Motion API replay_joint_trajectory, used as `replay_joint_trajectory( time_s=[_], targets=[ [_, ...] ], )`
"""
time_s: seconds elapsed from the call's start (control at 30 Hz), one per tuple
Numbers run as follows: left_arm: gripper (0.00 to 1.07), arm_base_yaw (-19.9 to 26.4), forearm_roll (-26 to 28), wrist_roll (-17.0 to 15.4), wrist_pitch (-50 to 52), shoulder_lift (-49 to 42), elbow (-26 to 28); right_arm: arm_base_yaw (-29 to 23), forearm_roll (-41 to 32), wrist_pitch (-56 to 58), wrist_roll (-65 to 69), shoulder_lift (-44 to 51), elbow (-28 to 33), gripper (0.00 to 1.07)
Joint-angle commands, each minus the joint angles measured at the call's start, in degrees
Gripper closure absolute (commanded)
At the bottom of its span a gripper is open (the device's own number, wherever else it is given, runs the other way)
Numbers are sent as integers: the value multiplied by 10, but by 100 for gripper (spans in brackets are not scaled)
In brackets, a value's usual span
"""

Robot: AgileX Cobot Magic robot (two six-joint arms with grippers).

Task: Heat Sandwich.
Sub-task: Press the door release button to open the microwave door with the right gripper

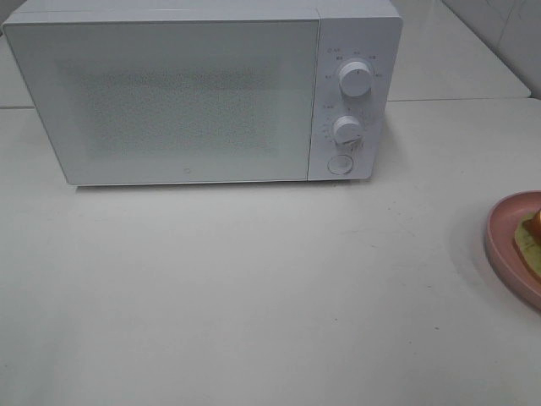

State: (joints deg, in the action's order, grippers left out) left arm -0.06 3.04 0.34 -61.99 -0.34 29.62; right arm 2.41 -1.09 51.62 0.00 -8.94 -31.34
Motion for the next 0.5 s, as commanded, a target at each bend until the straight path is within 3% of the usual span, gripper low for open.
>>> replay_joint_trajectory(
  time_s=[0.03,0.5],
  targets=[
    [10,-3,-1,0,8,-13,-1,0,3,-48,0,-36,-4,29],
    [10,-3,-1,0,8,-13,-1,0,3,-201,-4,-213,-4,29]
  ],
)
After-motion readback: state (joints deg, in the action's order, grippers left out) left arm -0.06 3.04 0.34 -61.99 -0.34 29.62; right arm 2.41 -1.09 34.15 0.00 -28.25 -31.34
